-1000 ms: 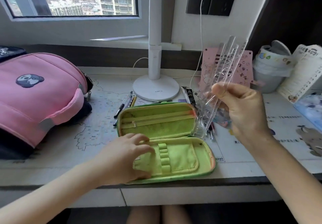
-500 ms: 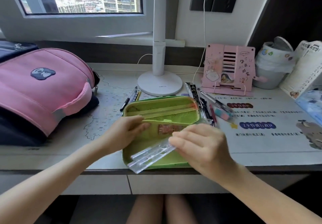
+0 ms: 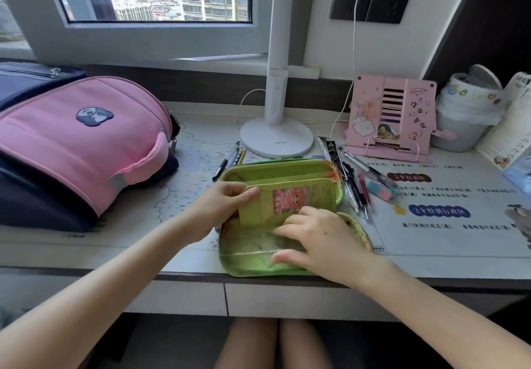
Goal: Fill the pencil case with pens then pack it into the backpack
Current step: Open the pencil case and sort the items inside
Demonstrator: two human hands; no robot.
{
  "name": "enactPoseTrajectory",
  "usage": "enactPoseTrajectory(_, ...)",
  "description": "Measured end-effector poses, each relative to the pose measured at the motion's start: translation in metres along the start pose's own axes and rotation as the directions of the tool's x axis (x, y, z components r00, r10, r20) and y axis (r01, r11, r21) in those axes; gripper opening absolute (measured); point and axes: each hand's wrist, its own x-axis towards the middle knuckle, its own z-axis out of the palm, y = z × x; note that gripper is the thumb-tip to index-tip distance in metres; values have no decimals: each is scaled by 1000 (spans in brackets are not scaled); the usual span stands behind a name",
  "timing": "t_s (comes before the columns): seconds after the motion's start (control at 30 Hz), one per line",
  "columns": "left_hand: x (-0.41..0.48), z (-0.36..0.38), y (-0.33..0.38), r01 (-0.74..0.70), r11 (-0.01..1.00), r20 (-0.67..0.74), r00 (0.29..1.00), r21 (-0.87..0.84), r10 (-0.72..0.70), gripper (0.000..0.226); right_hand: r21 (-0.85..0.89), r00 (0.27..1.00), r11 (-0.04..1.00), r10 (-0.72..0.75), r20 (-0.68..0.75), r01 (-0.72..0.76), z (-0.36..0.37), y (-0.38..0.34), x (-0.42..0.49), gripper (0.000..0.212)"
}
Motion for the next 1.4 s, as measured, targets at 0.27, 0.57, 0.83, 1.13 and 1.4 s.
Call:
enactPoseTrajectory(0.27, -4, 2, -2, -36, 999, -13, 999, 36, 37, 33, -79, 992, 990, 123, 21, -121, -1, 26, -22, 31)
enactPoseTrajectory(0.57, -48, 2, -15, -390, 517, -27, 778, 762, 628, 20, -57, 972, 974, 213, -98, -219, -8, 30, -35, 4)
enactPoseTrajectory(0.83, -21, 10, -9, -138, 927, -305, 918, 348, 252, 8, -21, 984, 986, 166, 71, -164, -10, 34, -45, 25)
enactPoseTrajectory(1.13, -17, 9, -12, -125, 966, -301, 934, 227, 191, 11, 74, 964, 965, 240, 114, -250, -13, 23, -35, 39)
enactPoseTrajectory(1.4, -18, 8, -10, -110, 969, -284, 943, 221, 172, 10, -78, 976, 992, 116, 186, -103, -19, 14, -23, 36)
